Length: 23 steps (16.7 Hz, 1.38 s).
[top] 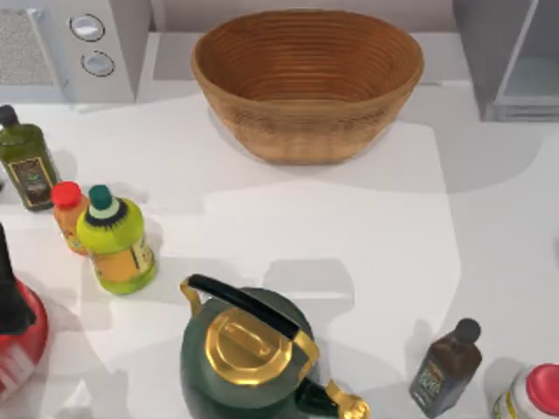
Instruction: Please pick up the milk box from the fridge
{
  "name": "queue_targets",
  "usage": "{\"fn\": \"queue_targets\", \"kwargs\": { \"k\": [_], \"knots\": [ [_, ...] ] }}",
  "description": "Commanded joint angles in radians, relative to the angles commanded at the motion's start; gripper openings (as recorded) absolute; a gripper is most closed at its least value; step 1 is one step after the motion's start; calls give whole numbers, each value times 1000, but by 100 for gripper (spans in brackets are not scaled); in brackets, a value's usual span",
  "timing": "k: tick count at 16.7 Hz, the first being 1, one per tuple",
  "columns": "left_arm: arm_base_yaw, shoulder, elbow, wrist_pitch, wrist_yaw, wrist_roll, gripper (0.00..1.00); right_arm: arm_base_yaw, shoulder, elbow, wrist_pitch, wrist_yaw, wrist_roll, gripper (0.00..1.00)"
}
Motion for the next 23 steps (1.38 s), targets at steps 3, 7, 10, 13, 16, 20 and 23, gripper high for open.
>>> {"fn": "queue_targets", "kwargs": {
  "k": [3,7,10,13,16,20,23],
  "knots": [
    [0,0,0,0,0,0,100,-66,216,23,197,-64,3,100],
    [0,0,0,0,0,0,100,-125,414,44,381,-123,6,100],
    [0,0,0,0,0,0,100,-141,470,50,431,-139,6,100],
    [0,0,0,0,0,0,100,-141,470,50,431,-139,6,100],
    [0,0,0,0,0,0,100,-131,479,60,420,-130,6,100],
    [0,0,0,0,0,0,100,-73,569,216,339,-64,1,100],
    [0,0,0,0,0,0,100,2,661,438,234,15,-1,100]
  ]
}}
